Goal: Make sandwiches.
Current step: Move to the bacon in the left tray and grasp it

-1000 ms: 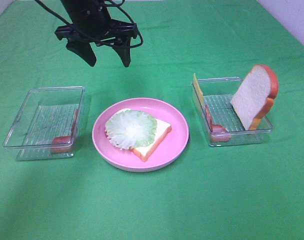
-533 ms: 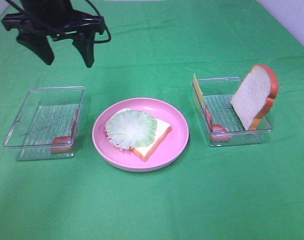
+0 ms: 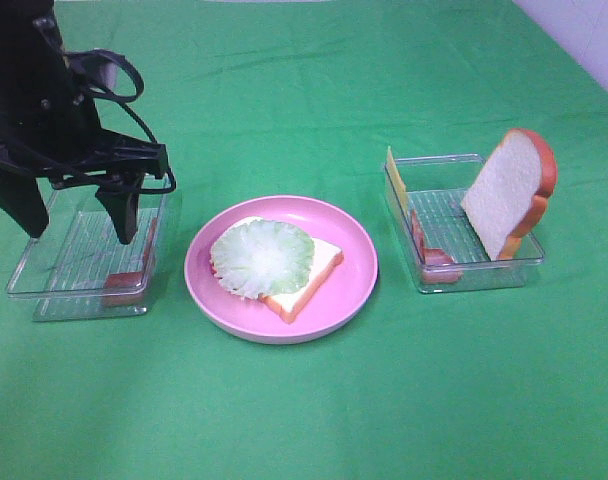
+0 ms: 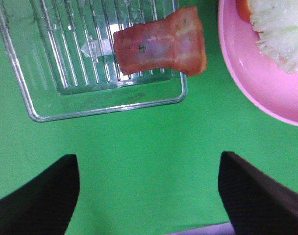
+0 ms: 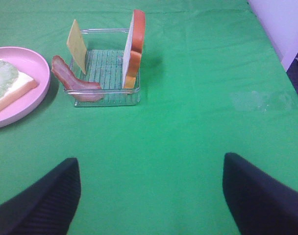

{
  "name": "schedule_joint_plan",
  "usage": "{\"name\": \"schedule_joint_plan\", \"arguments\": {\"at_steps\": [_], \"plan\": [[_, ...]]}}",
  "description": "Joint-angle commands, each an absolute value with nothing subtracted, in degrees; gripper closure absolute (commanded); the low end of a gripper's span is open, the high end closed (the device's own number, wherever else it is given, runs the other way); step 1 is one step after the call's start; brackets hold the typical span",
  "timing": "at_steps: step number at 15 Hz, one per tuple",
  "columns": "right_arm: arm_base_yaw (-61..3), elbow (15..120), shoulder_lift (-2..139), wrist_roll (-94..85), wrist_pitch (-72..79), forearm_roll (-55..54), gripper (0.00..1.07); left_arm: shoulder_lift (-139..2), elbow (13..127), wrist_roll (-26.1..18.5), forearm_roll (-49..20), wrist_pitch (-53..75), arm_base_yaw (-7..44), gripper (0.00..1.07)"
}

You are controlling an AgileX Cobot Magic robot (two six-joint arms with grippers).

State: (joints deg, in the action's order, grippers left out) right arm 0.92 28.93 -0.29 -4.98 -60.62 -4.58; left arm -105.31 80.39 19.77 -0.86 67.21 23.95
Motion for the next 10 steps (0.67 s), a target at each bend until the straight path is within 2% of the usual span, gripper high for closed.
{"name": "schedule_joint_plan", "arguments": {"at_steps": [1,7,10], "plan": [[1.3,28.9,-1.1,-5.7,-60.7,-4.8,0.32,-107.8,78.8,20.3,-1.8,62.3,24.1,0.33],[1.3,28.9,-1.1,-5.7,-60.7,-4.8,0.32,-113.2,78.8,20.1,-1.8,56.3,24.1,0.35],[1.3,28.9,-1.1,-5.7,-60.7,-4.8,0.32,-113.2,78.8,20.1,-1.8,54.3,24.1,0.53]]}}
